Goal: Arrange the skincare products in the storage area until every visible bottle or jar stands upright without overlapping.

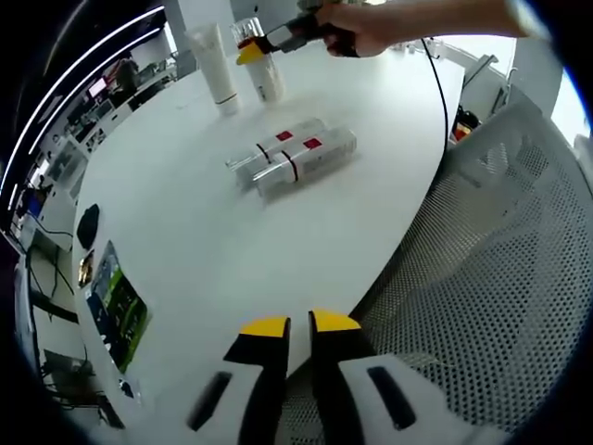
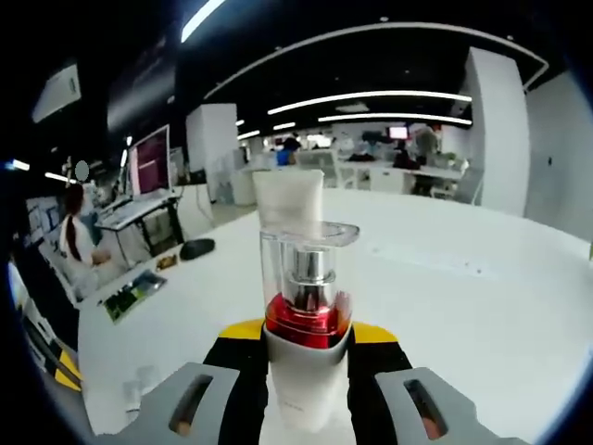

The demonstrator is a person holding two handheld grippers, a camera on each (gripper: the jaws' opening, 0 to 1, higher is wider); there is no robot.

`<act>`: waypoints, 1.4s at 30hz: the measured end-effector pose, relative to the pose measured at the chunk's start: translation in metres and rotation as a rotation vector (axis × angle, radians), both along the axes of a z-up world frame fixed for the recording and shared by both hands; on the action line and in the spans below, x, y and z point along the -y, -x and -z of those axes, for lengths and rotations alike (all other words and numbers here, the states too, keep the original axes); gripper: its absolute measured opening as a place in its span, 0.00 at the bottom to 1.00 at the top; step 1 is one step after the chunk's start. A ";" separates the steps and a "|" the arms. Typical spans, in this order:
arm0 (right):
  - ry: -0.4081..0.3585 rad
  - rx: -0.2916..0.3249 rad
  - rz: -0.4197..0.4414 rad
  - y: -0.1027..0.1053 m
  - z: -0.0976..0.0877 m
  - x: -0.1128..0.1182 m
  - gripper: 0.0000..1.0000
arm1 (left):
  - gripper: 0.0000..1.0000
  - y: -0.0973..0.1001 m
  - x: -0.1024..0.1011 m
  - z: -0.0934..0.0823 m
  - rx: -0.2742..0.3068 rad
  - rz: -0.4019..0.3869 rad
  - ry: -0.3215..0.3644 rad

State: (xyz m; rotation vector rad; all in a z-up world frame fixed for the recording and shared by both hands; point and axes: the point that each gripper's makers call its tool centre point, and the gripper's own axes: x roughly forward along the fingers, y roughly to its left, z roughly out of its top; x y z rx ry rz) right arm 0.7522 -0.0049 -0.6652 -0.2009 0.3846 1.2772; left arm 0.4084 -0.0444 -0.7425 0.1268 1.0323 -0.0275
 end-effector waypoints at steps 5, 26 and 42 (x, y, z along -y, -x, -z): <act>-0.013 0.021 0.001 -0.003 0.000 -0.001 0.28 | 0.03 0.000 0.000 0.001 -0.003 0.003 0.001; -0.064 0.079 0.001 0.006 -0.001 0.010 0.28 | 0.04 0.000 0.000 0.000 0.000 0.011 -0.012; -0.077 0.101 0.012 0.006 0.002 0.013 0.29 | 0.04 -0.001 0.001 0.001 0.002 0.022 -0.013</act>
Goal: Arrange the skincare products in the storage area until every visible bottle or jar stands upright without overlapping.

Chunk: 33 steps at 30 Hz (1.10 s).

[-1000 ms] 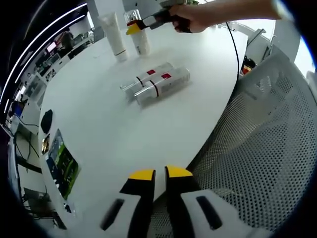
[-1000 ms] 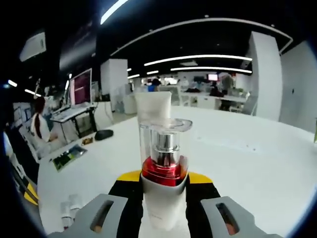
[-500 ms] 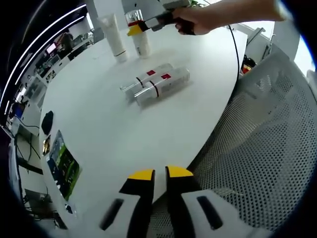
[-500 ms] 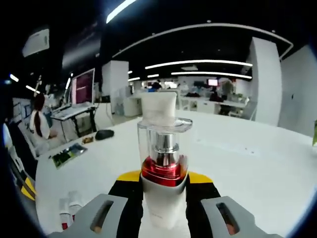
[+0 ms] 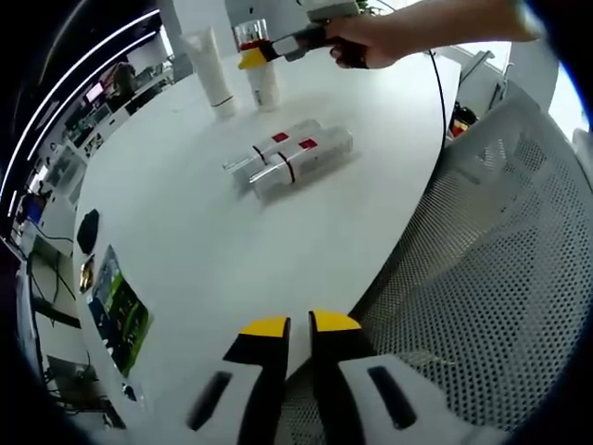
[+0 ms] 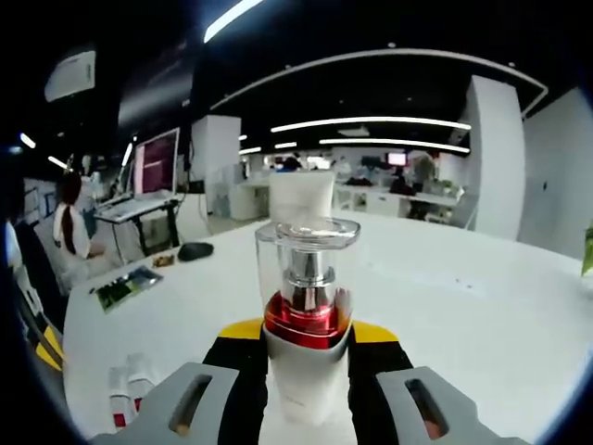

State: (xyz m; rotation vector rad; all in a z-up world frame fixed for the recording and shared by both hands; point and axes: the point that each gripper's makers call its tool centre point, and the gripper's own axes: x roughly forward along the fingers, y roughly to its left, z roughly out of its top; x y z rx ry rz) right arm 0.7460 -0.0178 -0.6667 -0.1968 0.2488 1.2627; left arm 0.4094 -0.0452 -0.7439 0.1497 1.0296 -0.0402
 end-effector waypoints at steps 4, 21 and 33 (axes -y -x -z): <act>-0.007 0.001 0.007 0.000 0.000 0.000 0.29 | 0.04 0.000 0.000 0.000 -0.001 0.001 -0.001; 0.048 -0.022 -0.008 0.005 0.003 0.000 0.30 | 0.04 0.001 0.000 0.000 -0.006 0.002 0.000; 0.060 -0.060 -0.032 -0.003 -0.001 0.001 0.35 | 0.04 0.000 0.000 0.000 -0.008 0.007 -0.001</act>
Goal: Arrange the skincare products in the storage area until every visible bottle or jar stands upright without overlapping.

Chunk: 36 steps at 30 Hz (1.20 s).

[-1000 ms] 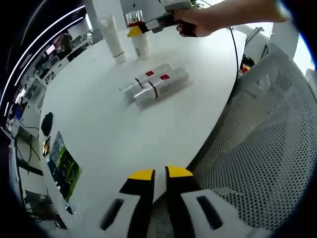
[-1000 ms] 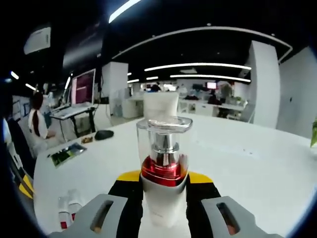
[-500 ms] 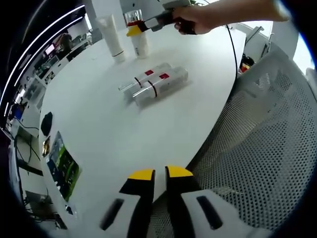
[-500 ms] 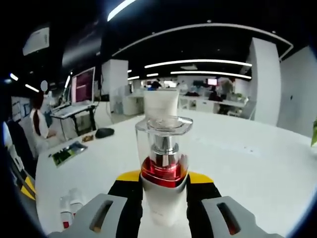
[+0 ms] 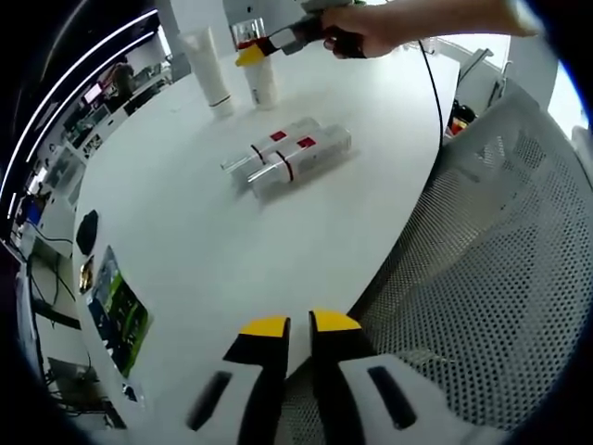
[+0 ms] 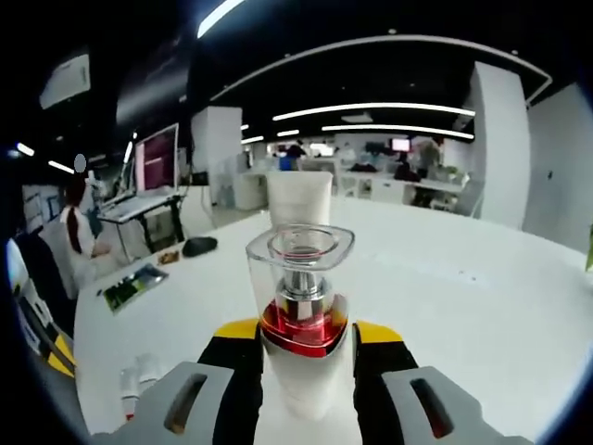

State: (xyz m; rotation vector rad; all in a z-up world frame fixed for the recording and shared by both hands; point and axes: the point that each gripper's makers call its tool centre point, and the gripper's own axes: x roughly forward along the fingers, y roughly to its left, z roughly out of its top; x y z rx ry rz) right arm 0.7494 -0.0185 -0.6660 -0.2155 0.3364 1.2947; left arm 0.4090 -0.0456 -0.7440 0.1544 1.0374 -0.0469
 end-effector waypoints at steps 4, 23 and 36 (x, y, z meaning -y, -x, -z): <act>0.057 0.016 -0.086 0.009 0.003 -0.001 0.40 | 0.03 0.000 0.000 -0.001 0.004 0.003 -0.002; 0.226 -0.013 -0.319 0.014 0.027 0.003 0.30 | 0.03 0.002 0.003 0.002 -0.010 0.012 0.006; 0.212 -0.014 -0.332 0.015 0.026 0.002 0.28 | 0.02 0.003 0.003 0.004 -0.021 0.011 0.008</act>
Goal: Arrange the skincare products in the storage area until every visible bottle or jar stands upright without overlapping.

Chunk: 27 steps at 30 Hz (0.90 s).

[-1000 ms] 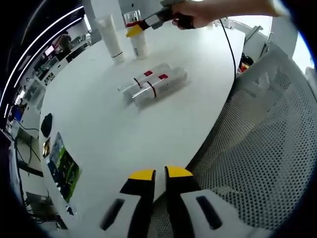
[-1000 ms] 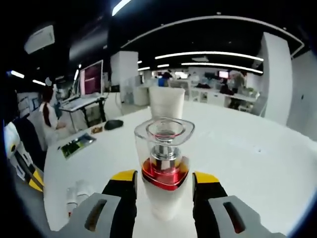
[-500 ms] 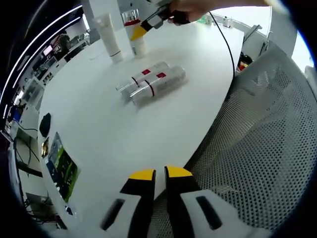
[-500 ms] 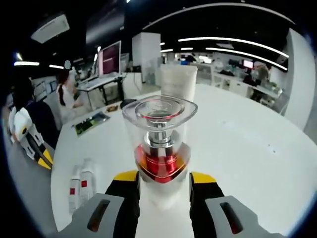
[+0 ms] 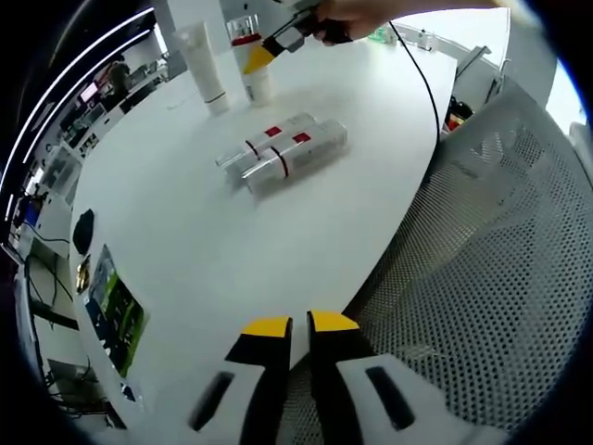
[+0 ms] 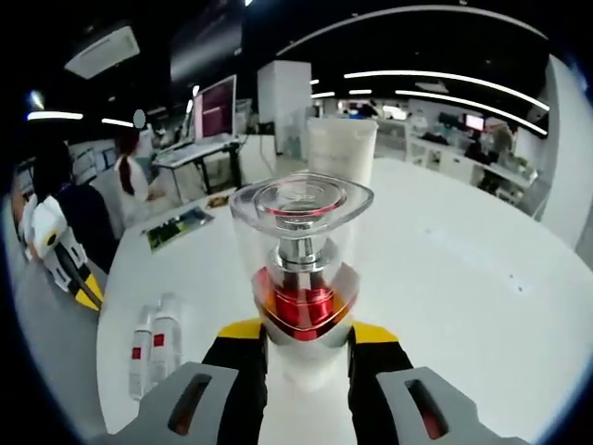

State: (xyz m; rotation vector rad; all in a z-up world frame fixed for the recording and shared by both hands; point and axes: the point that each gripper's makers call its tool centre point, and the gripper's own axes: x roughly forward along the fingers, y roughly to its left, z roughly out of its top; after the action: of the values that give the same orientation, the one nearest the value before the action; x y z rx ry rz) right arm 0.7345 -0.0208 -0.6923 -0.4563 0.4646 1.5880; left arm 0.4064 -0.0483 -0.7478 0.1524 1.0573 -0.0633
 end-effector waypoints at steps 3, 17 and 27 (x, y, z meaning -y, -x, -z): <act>0.003 -0.001 0.008 -0.001 0.000 0.000 0.28 | 0.02 0.000 -0.001 0.000 0.000 -0.002 -0.002; -0.020 -0.057 0.094 -0.008 -0.001 0.002 0.26 | 0.02 -0.001 -0.001 0.000 0.005 -0.002 -0.004; -0.035 -0.016 0.129 -0.021 -0.010 0.002 0.26 | 0.01 -0.001 0.001 0.000 0.007 0.007 0.002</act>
State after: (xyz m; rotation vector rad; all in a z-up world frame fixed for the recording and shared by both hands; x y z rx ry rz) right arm 0.7557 -0.0231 -0.6821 -0.3796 0.4685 1.4745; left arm 0.4076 -0.0494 -0.7476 0.1548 1.0499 -0.0697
